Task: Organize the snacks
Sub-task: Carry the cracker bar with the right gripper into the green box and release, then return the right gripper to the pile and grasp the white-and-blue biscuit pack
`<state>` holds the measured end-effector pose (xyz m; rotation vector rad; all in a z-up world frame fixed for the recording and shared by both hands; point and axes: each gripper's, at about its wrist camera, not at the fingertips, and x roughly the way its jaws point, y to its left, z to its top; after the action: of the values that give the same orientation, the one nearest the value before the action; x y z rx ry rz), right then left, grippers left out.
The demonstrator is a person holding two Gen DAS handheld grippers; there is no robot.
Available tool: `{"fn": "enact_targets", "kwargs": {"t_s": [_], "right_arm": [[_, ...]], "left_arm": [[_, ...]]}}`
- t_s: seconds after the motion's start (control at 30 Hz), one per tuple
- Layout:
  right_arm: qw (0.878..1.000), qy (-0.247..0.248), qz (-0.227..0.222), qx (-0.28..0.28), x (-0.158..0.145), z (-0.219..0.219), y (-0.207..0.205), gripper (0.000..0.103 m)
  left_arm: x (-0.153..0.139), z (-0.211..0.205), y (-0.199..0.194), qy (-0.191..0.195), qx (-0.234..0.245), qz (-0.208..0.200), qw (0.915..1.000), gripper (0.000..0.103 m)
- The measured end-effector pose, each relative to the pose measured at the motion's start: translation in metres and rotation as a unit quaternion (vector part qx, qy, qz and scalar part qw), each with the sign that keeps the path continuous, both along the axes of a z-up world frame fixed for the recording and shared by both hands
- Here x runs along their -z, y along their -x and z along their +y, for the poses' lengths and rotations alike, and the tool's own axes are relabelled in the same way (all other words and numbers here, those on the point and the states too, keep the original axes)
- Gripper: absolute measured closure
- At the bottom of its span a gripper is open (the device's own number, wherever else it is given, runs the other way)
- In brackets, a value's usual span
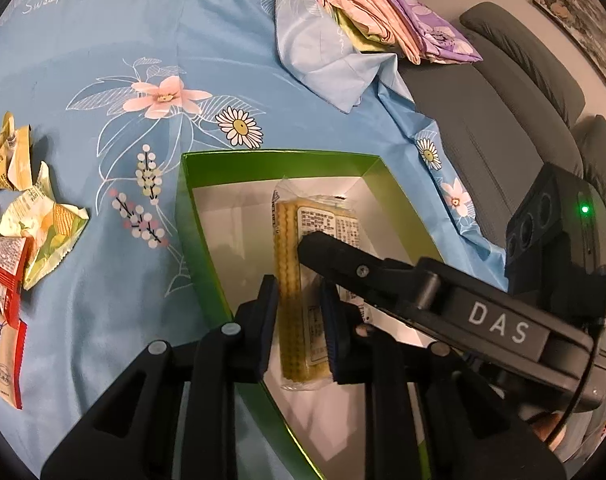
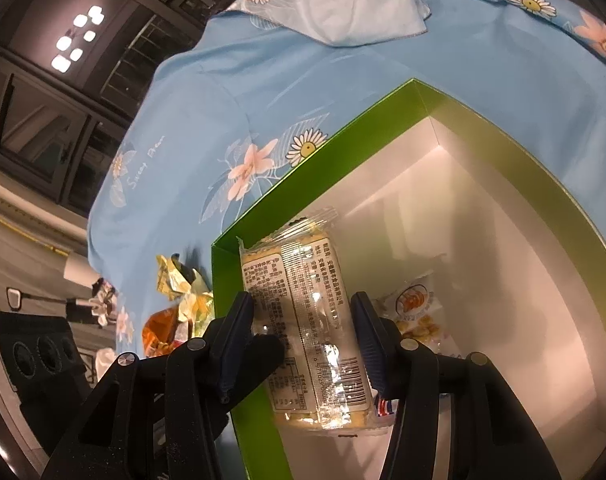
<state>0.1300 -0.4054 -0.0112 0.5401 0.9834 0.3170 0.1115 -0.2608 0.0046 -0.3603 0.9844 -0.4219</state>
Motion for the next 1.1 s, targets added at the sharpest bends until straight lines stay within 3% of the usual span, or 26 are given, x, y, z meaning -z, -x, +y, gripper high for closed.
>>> {"fn": "enact_targets", "kwargs": {"t_s": [0.37,0.5,0.7,0.9,1.1], "right_arm": [[1.000,0.003,0.010,-0.003,0.004,0.003,-0.002,0.049],[1.000,-0.018,0.011,-0.019,0.004,0.007,-0.004,0.049],[1.000,0.003,0.008,-0.005,0.001,0.010,-0.001,0.049],[1.000,0.007,-0.019,0.004,-0.010,0.005,0.006,0.049],[0.999,0.017,-0.040,-0.011,-0.021,0.021,0.008,0.049]], "left_arm": [[0.001,0.000,0.003,-0.015,-0.001,0.003,0.9999,0.086],[0.001,0.002,0.002,-0.011,0.000,0.007,0.9999,0.090],[-0.007,0.007,0.009,-0.001,0.004,0.003,1.0000,0.089],[-0.025,0.028,0.019,0.019,-0.015,-0.019,0.9995,0.079],[-0.039,0.075,0.034,0.019,-0.071,-0.038,0.9966,0.064]]}}
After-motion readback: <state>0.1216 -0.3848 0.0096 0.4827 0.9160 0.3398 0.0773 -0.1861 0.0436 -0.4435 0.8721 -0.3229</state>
